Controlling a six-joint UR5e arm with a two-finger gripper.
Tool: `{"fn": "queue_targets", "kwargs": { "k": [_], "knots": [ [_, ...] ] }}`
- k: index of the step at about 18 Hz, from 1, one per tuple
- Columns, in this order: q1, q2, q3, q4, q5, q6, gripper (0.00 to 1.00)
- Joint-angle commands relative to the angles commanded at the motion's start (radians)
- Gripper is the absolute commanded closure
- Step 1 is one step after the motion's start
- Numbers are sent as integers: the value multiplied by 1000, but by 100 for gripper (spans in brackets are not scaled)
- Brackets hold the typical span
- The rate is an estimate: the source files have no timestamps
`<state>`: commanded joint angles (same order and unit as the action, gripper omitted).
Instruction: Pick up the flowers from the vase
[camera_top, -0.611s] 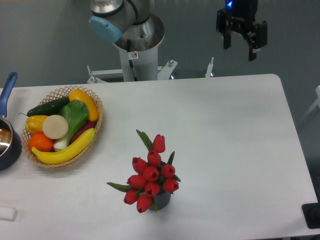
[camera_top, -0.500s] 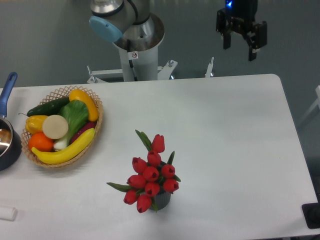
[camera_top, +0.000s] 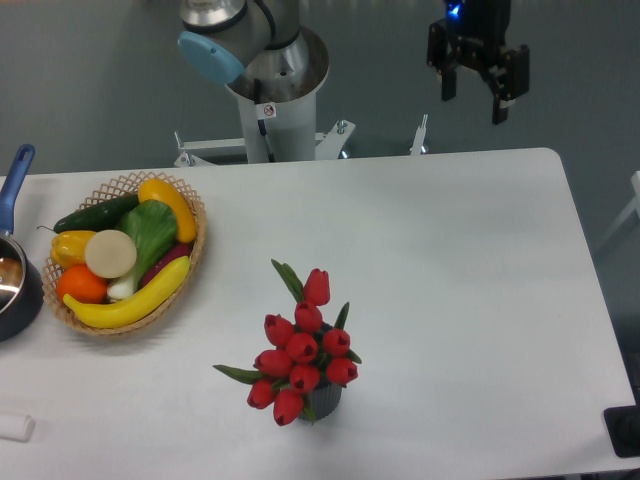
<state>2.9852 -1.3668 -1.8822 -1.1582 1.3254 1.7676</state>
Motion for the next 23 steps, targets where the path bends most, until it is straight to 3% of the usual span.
{"fn": "queue_targets", "kwargs": {
  "k": [7,11,15,17,19,23],
  "knots": [
    [-34,-15,-44,34,-173,-272,0],
    [-89,-44,-52,51,-202,-341,0],
    [-95,-89,-92,175,-400,-395,0],
    [-103,-107,-117,239,-446,-398,0],
    [-130,-139,-114,264,-486,-407,0],
    [-175,-233,-89,379,-560,-474,0]
  ]
}}
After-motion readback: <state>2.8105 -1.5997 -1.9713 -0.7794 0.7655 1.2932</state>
